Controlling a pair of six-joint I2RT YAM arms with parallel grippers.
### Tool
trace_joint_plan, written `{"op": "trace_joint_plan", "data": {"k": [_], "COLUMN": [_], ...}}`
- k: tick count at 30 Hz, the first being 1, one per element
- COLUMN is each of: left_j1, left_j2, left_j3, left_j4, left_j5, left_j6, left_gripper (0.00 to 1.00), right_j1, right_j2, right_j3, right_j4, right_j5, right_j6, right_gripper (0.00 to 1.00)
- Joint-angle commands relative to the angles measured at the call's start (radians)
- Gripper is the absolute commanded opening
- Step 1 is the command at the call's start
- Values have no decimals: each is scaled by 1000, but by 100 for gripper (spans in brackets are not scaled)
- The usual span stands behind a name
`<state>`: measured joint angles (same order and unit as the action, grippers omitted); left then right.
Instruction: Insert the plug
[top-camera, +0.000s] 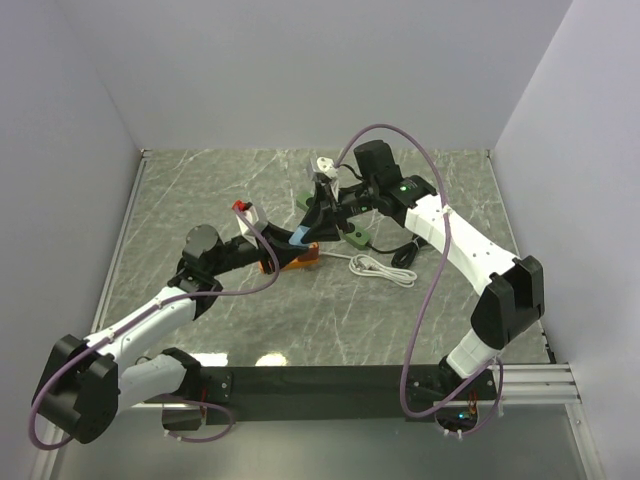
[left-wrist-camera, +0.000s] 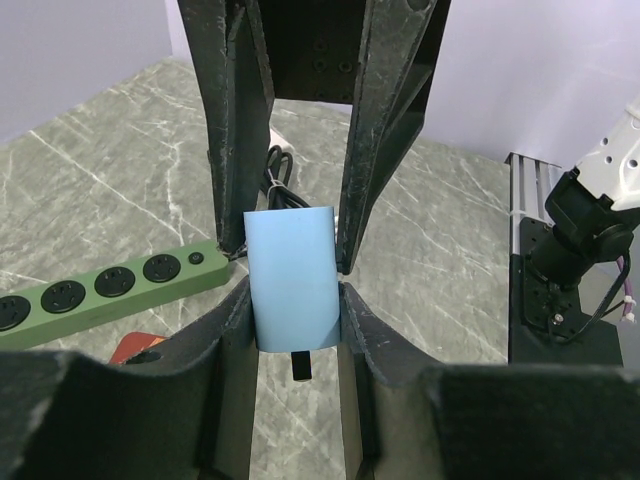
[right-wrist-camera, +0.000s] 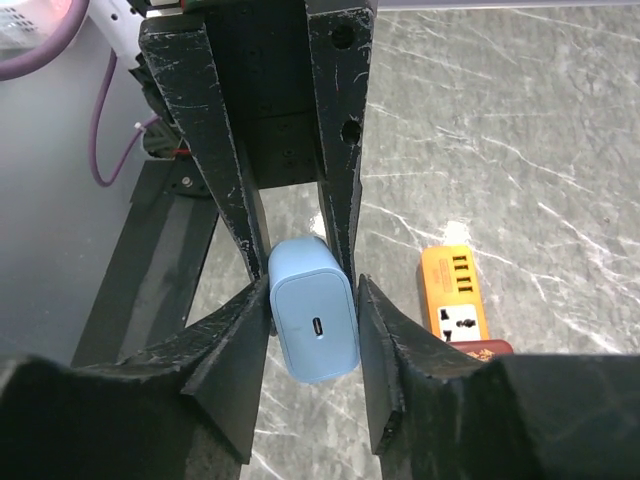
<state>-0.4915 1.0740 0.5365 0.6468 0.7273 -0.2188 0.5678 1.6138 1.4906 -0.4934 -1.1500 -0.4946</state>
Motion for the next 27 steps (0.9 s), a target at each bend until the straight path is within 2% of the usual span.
{"op": "trace_joint_plan", "data": {"k": [1, 3, 5, 6, 7, 8, 9, 10, 13, 18, 27], "left_j1": [-1, -1, -1, -1, -1, -1, -1, -1, -1, 1, 40], "left_j2": [-32, -37, -42, -42, -40, -34, -31, -23, -26, -58, -272], "left_j3": [0, -6, -9, -9, -7, -3, 2, 6, -12, -56, -187], "left_j4": [71, 74, 77, 77, 76, 61, 51, 41, 30, -2, -134], "left_j5": [-2, -22, -31, -55, -68, -84, -100, -133, -201, -360, -756], "left_j6": [25, 32, 30, 27, 24, 22, 19, 16, 7, -17, -125], "left_gripper": [1, 1, 1, 1, 1, 4, 13, 45, 83, 93, 99], "right_j1": [6, 6, 6, 6, 6, 6, 7, 13, 14, 12, 50], "right_j2": [1, 5, 6, 6, 5, 1, -5, -9, -23, 7, 309], "right_j3": [11, 14, 19, 17, 11, 5, -4, -21, -47, -12, 345], "right_j4": [18, 6, -16, -17, -14, 1, 21, 54, 120, 148, -135], "right_j5": [30, 30, 23, 7, 3, 4, 31, 53, 143, 297, 507], "right_j6": [8, -4, -21, -28, -33, -29, -18, -1, 33, 51, -51], "right_gripper": [44, 42, 33, 28, 17, 11, 6, 0, 0, 0, 0]}}
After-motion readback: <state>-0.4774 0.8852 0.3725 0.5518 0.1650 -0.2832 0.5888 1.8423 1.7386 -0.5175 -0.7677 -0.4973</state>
